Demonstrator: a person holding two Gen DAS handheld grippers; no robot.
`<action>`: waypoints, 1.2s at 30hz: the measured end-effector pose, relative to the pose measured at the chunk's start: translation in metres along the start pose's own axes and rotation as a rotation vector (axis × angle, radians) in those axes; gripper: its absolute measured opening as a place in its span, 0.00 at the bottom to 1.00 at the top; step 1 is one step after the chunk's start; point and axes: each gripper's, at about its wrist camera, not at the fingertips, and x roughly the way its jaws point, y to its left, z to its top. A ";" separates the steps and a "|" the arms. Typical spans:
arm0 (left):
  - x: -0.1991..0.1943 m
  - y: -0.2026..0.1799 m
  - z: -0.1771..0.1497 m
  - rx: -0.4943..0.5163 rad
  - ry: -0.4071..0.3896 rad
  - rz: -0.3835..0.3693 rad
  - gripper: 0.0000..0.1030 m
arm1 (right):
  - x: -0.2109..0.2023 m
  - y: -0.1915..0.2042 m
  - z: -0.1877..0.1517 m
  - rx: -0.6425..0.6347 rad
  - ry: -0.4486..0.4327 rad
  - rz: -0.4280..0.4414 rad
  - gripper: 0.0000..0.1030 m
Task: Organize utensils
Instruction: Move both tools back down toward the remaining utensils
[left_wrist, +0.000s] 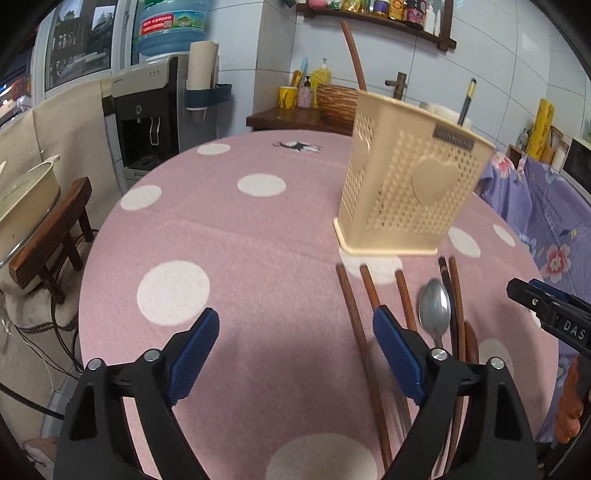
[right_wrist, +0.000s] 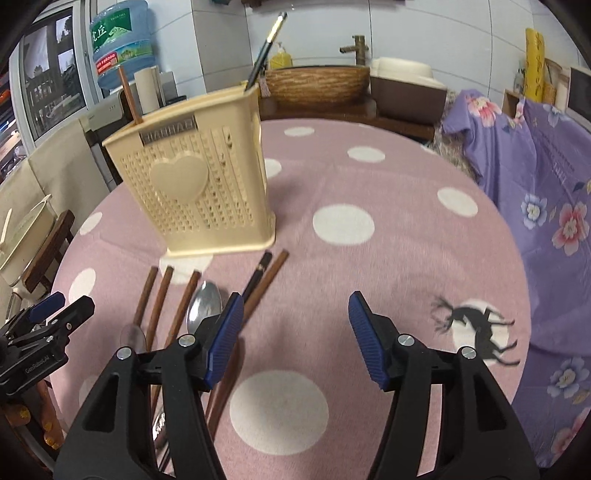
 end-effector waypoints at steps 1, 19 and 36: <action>0.001 -0.001 -0.003 0.002 0.008 0.000 0.76 | 0.001 0.000 -0.004 0.001 0.010 -0.002 0.58; 0.000 0.010 -0.023 -0.060 0.031 0.021 0.66 | 0.008 0.043 -0.047 -0.024 0.160 0.038 0.35; 0.006 0.011 -0.021 -0.057 0.047 0.016 0.66 | 0.018 0.042 -0.040 -0.025 0.189 -0.008 0.14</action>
